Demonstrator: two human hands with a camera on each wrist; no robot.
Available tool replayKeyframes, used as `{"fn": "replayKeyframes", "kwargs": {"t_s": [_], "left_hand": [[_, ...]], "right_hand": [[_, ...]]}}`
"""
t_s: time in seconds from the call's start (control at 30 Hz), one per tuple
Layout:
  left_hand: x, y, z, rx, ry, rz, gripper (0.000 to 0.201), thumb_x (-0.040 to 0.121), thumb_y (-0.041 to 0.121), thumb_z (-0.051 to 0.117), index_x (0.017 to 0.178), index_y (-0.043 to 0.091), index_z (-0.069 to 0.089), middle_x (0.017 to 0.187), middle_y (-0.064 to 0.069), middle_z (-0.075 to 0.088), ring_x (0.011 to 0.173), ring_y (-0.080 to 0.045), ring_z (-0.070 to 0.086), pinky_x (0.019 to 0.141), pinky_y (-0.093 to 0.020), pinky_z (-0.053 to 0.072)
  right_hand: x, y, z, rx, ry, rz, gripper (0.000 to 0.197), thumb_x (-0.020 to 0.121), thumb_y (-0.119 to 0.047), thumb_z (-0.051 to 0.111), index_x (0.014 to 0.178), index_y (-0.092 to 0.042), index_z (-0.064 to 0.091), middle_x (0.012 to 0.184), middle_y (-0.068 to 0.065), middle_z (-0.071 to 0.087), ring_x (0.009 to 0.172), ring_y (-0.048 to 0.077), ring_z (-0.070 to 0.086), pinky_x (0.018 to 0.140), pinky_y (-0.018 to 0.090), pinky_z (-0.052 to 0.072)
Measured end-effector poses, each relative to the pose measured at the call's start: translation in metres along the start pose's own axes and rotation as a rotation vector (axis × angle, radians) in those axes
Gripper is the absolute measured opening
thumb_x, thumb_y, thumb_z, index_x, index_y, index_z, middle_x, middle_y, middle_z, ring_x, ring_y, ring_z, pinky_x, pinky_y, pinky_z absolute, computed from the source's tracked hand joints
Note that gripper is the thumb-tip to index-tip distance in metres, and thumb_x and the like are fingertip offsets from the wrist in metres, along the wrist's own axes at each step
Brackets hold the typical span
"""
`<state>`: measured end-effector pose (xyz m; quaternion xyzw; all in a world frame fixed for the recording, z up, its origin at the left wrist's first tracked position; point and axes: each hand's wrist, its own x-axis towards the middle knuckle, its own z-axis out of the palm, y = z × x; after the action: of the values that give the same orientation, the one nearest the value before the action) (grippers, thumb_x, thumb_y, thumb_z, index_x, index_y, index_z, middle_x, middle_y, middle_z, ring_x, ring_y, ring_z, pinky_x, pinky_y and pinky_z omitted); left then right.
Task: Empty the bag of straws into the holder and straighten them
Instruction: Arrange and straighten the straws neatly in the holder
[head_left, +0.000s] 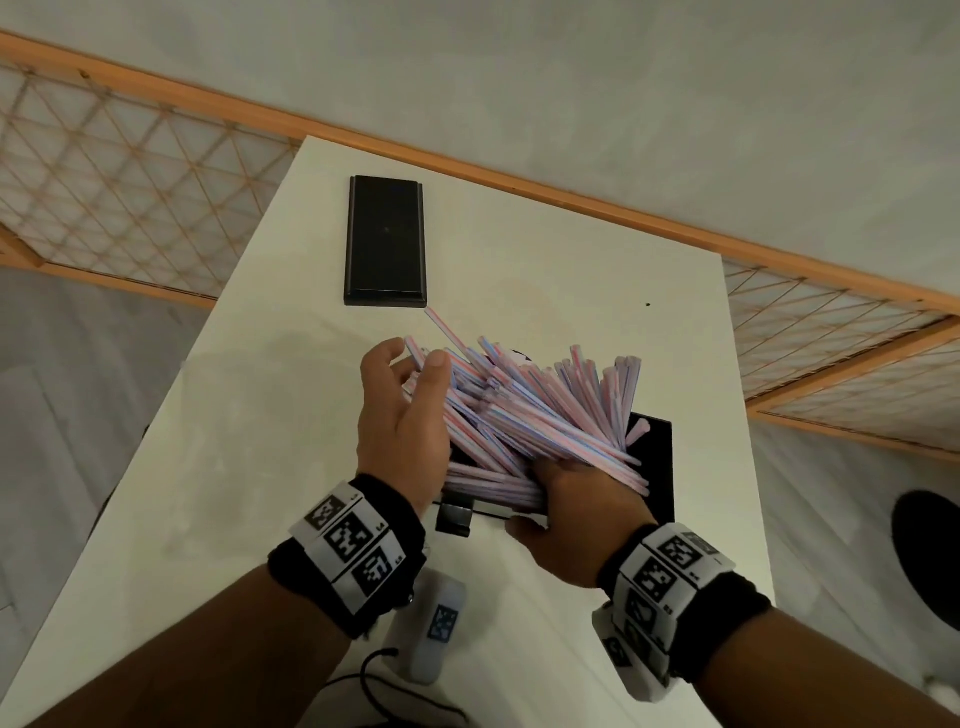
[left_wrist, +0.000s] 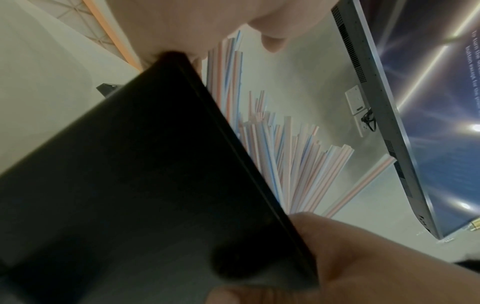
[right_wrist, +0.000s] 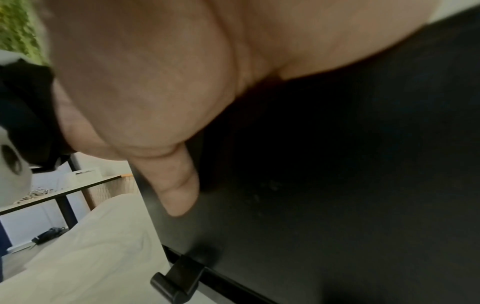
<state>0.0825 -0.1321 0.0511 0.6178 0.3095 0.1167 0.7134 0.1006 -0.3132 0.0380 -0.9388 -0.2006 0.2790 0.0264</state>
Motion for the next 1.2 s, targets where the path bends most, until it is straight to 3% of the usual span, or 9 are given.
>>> {"fn": "replayKeyframes", "kwargs": {"t_s": [0.13,0.33,0.43,0.53,0.67,0.83,0.93,1.07,1.2], "left_hand": [[0.002,-0.005,-0.003,0.074,-0.036,0.070,0.037,0.088,0.062,0.047,0.106,0.031,0.054,0.098,0.001,0.066,0.092,-0.023,0.066,0.087,-0.050,0.056],[0.008,-0.002,-0.011,0.289,-0.036,0.162,0.024,0.104,0.042,0.049,0.090,0.022,0.049,0.080,0.011,0.055,0.069,0.007,0.052,0.063,-0.007,0.037],[0.008,0.001,-0.010,0.301,-0.065,0.115,0.030,0.103,0.046,0.046,0.106,0.017,0.052,0.085,0.011,0.058,0.076,0.002,0.055,0.066,-0.012,0.038],[0.000,0.006,-0.006,0.257,-0.077,0.092,0.056,0.096,0.064,0.039,0.120,0.016,0.055,0.098,0.004,0.067,0.090,-0.014,0.061,0.082,-0.030,0.045],[-0.009,0.012,0.001,0.177,-0.099,0.098,0.058,0.090,0.068,0.031,0.105,0.018,0.057,0.095,0.004,0.068,0.094,-0.018,0.067,0.090,-0.045,0.054],[-0.004,0.007,-0.001,-0.131,0.073,-0.056,0.083,0.073,0.076,0.051,0.134,0.020,0.048,0.131,-0.013,0.062,0.118,-0.030,0.062,0.106,-0.059,0.046],[-0.003,0.005,-0.003,-0.162,0.053,-0.065,0.085,0.071,0.082,0.058,0.129,0.021,0.050,0.129,-0.012,0.062,0.120,-0.032,0.061,0.106,-0.061,0.045],[-0.010,0.014,0.002,-0.190,-0.001,-0.082,0.088,0.068,0.077,0.062,0.128,0.014,0.048,0.126,-0.017,0.062,0.116,-0.037,0.062,0.102,-0.061,0.048],[-0.010,0.023,0.001,-0.137,0.020,0.009,0.082,0.067,0.073,0.060,0.131,0.022,0.046,0.133,-0.012,0.059,0.121,-0.030,0.060,0.105,-0.053,0.048]], "right_hand": [[0.003,-0.006,-0.005,0.059,-0.019,-0.044,0.056,0.081,-0.061,0.056,0.129,-0.033,0.048,0.118,-0.003,0.060,0.111,0.025,0.059,0.094,0.038,0.050],[0.013,-0.019,-0.007,0.096,-0.020,-0.088,0.060,0.078,-0.067,0.057,0.120,-0.026,0.044,0.108,0.000,0.062,0.099,0.026,0.061,0.082,0.037,0.052],[0.014,-0.027,-0.006,0.076,-0.017,-0.103,0.072,0.077,-0.077,0.045,0.129,-0.028,0.041,0.123,-0.002,0.052,0.111,0.025,0.056,0.089,0.038,0.050],[0.010,-0.031,-0.011,0.091,0.020,-0.115,0.073,0.082,-0.076,0.050,0.131,-0.023,0.042,0.123,-0.001,0.047,0.111,0.025,0.053,0.087,0.035,0.047],[0.001,-0.028,-0.017,0.007,0.096,-0.078,0.082,0.071,-0.088,0.036,0.123,-0.025,0.044,0.117,-0.002,0.046,0.109,0.024,0.054,0.088,0.037,0.050],[-0.005,-0.021,-0.011,0.143,0.126,-0.127,0.075,0.077,-0.086,0.030,0.114,-0.022,0.044,0.102,-0.007,0.044,0.098,0.022,0.055,0.080,0.035,0.048],[-0.005,-0.011,-0.006,0.274,0.144,-0.154,0.065,0.081,-0.079,0.033,0.115,-0.025,0.048,0.104,-0.009,0.054,0.100,0.019,0.057,0.082,0.035,0.048],[0.001,-0.022,-0.005,0.234,0.132,-0.189,0.077,0.081,-0.078,0.024,0.132,-0.024,0.046,0.121,0.000,0.058,0.110,0.025,0.056,0.090,0.039,0.049],[0.007,-0.041,-0.006,0.186,0.146,-0.211,0.065,0.084,-0.074,0.017,0.113,-0.023,0.044,0.110,0.002,0.053,0.098,0.031,0.055,0.081,0.044,0.049]]}}
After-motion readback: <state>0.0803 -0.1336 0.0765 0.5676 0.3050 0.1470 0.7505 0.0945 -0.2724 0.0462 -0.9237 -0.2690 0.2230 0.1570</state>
